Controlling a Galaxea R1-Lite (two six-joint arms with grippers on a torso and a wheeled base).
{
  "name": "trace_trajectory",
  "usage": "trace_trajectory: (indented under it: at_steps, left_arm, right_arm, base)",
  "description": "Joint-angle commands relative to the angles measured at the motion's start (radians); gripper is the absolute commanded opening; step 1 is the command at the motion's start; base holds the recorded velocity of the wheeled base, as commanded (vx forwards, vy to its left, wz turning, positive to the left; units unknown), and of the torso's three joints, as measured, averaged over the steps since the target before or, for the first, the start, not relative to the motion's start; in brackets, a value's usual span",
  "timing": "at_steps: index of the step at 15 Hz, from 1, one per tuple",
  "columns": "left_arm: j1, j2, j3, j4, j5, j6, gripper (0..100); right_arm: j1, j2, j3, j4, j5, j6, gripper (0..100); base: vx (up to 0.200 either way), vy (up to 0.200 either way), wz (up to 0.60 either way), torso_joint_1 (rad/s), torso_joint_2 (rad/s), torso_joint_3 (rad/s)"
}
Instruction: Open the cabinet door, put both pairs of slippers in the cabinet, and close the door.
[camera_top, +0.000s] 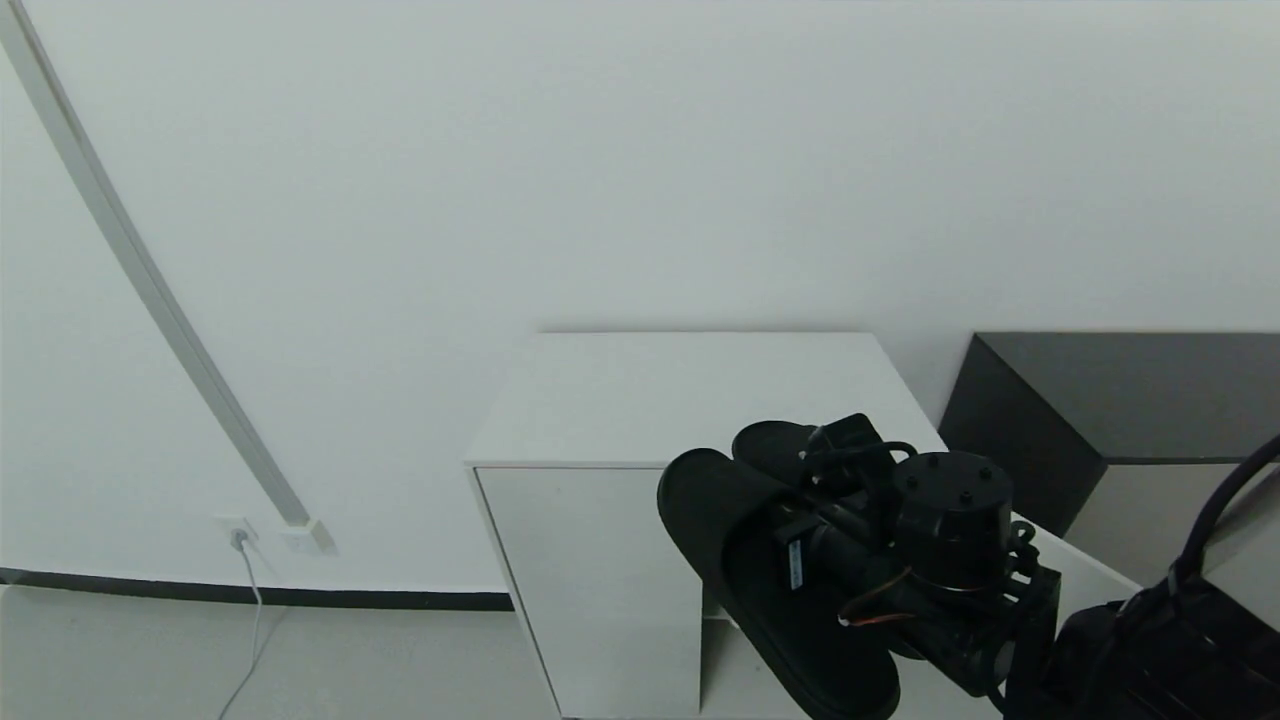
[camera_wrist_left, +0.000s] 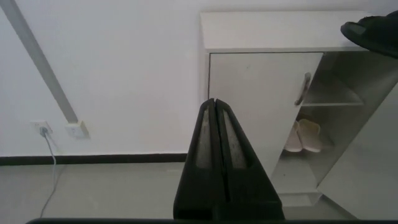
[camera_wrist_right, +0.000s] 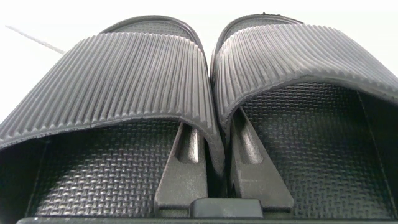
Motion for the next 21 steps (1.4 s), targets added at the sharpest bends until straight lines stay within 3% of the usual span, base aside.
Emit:
trace_trajectory:
  at_steps: [1,21]
  left_arm:
    - [0.001,0.001,0.0,0.0,0.0,0.0,0]
    - [0.001,0.001,0.0,0.0,0.0,-0.002,0]
  right_arm:
    - [0.002,-0.001,-0.003,-0.001,-0.001,0.0,0]
    - [0.073,-0.011,0.045,-0.024,-0.01,0.023,0]
  base:
    - [0.0,-0.2,0.0,0.002,-0.01,0.012]
    - [0.0,-0.01,0.0,0.0,0.0,0.0]
